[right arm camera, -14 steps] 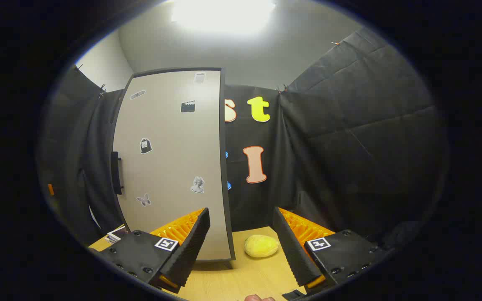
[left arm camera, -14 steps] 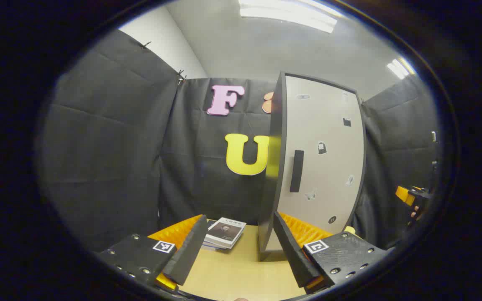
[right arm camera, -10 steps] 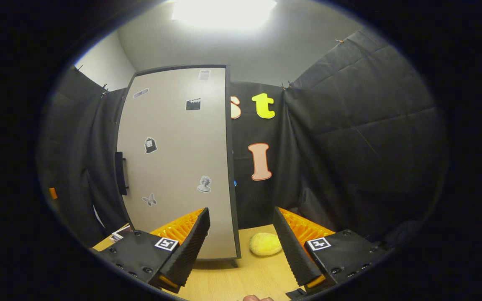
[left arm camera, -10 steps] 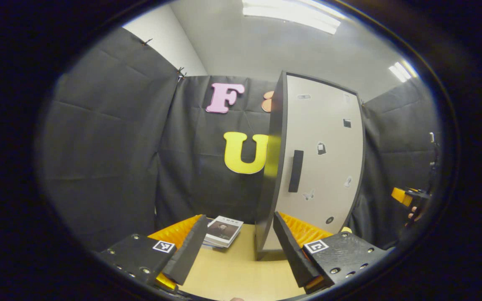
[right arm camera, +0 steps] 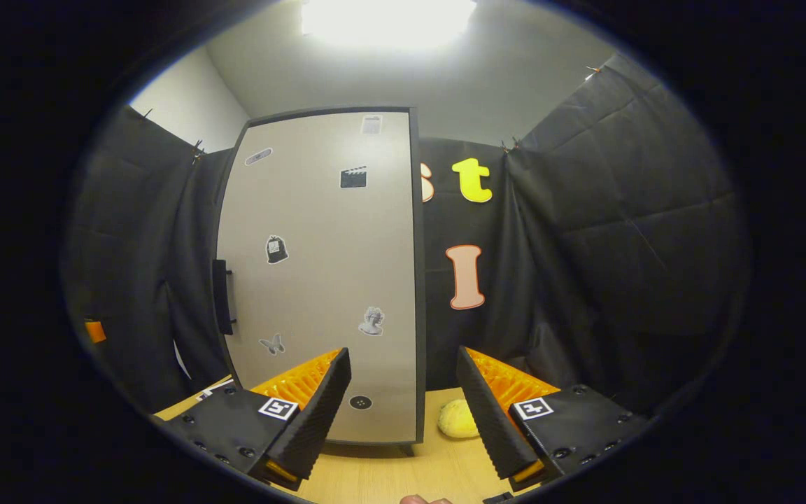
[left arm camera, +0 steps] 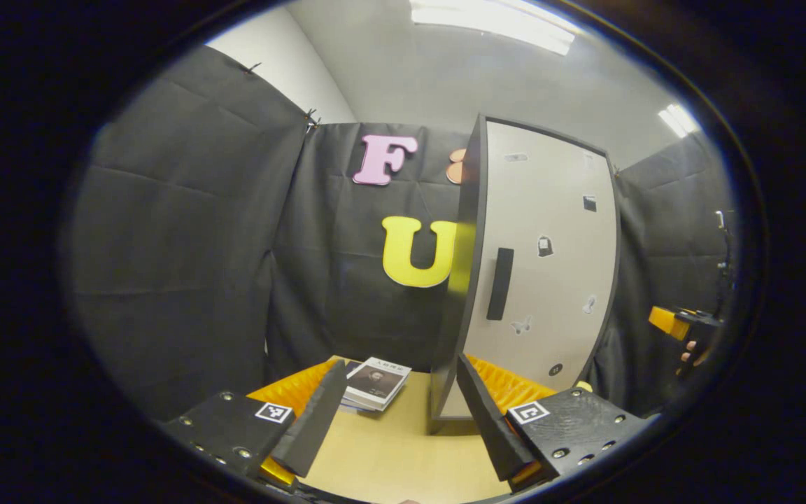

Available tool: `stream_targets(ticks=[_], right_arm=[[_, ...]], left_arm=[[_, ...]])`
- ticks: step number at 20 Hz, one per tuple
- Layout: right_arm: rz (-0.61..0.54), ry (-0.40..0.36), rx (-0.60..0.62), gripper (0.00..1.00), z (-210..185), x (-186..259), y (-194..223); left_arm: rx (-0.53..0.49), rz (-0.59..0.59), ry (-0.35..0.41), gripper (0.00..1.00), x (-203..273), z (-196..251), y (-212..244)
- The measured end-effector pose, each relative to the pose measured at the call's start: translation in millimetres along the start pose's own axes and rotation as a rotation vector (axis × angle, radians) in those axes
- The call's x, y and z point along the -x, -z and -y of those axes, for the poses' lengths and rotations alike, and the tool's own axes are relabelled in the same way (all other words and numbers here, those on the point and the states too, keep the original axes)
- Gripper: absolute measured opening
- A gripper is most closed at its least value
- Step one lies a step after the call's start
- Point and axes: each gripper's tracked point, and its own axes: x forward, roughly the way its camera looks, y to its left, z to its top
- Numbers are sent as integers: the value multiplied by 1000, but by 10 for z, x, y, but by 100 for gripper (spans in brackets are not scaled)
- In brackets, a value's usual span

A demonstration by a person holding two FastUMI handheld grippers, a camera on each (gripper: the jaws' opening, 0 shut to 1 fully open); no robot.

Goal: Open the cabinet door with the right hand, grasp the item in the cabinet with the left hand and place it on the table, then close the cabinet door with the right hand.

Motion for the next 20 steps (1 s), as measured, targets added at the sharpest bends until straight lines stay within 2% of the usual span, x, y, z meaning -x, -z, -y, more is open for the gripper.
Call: stream_targets(ticks=[1, 2, 5, 9, 10, 13, 14, 15, 16, 17, 20], right_arm=[[-6, -14, 3, 96, 3, -40, 10], [-20, -30, -9, 96, -10, -81, 38], [-55, -100, -61, 96, -114, -153, 207], [-134, -194, -93, 94, -229, -312, 463], [-124, -209, -88, 96, -224, -367, 455], [-118, -241, -70, 98, -275, -474, 381], [-115, -247, -76, 93, -308, -494, 330], [-107, -251, -86, 93, -340, -527, 269], [-103, -254, -96, 98, -387, -558, 214], [-97, -255, -104, 98, -436, -590, 152], [-85, -255, -121, 98, -667, -703, -23]], left_arm=[[2, -6, -23, 99, 22, 40, 5], [9, -18, -45, 93, 32, 95, 28], [11, -43, -73, 94, 43, 355, 68], [-38, -59, -175, 94, 291, 480, 203], [-32, -61, -192, 96, 360, 518, 265], [12, -98, -217, 94, 508, 582, 497], [17, -104, -226, 94, 525, 552, 552], [18, -111, -240, 94, 535, 495, 587], [19, -121, -247, 94, 524, 438, 630], [22, -123, -248, 96, 489, 402, 653], [42, -116, -237, 94, 339, 227, 621]])
